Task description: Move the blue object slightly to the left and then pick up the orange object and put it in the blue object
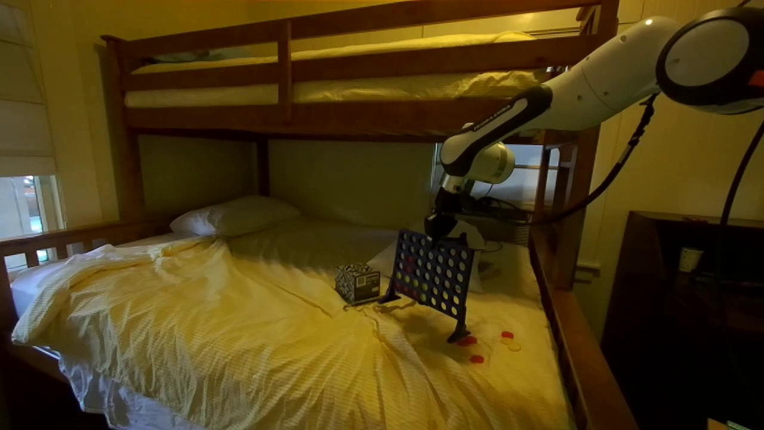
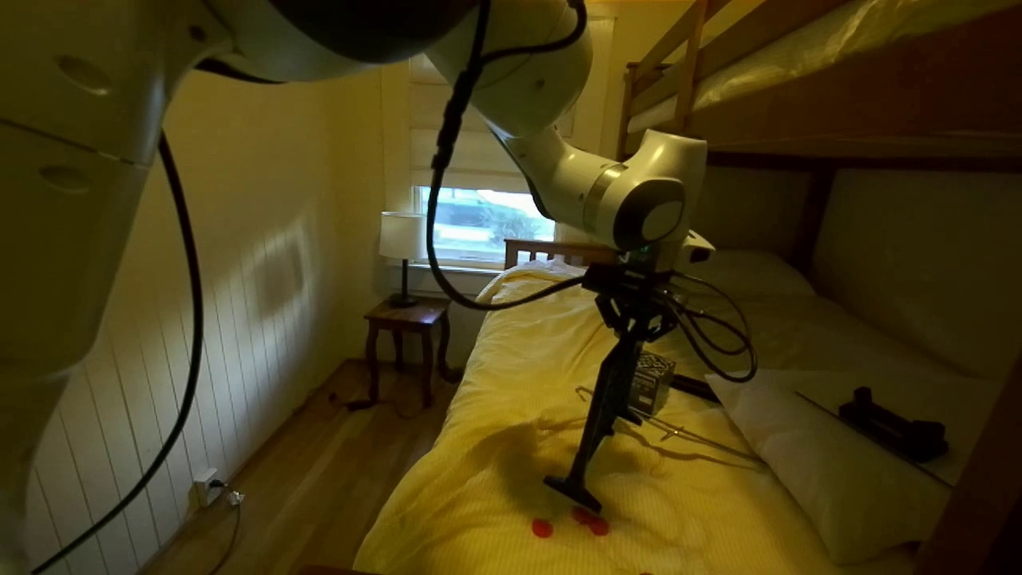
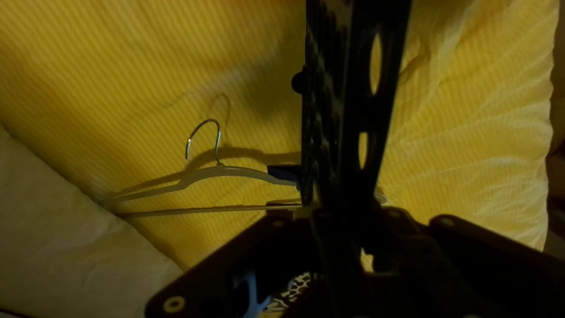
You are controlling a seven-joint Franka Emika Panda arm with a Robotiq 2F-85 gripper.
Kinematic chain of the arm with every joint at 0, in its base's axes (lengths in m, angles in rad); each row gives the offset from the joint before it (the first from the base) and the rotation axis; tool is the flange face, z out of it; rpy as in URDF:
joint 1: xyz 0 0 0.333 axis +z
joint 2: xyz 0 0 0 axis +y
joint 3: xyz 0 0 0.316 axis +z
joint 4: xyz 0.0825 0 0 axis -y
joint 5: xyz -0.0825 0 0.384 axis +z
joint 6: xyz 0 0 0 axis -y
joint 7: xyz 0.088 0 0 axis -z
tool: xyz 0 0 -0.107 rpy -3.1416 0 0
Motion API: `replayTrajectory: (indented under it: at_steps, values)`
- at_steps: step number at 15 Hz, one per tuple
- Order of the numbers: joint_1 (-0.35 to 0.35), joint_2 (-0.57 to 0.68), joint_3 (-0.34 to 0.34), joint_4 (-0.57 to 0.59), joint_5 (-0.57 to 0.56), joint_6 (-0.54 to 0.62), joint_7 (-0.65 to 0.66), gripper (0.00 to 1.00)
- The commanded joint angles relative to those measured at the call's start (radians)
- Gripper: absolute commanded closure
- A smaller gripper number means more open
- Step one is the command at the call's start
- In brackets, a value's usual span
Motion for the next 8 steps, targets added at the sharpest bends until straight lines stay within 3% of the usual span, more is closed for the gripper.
replayTrajectory:
  at_steps: [1, 8]
  values:
    - [0.014, 0.016, 0.025, 0.04, -0.007, -0.027, -0.006, 0.96]
    - [0.068, 0.039, 0.046, 0.025, -0.05, 0.02, 0.001, 0.96]
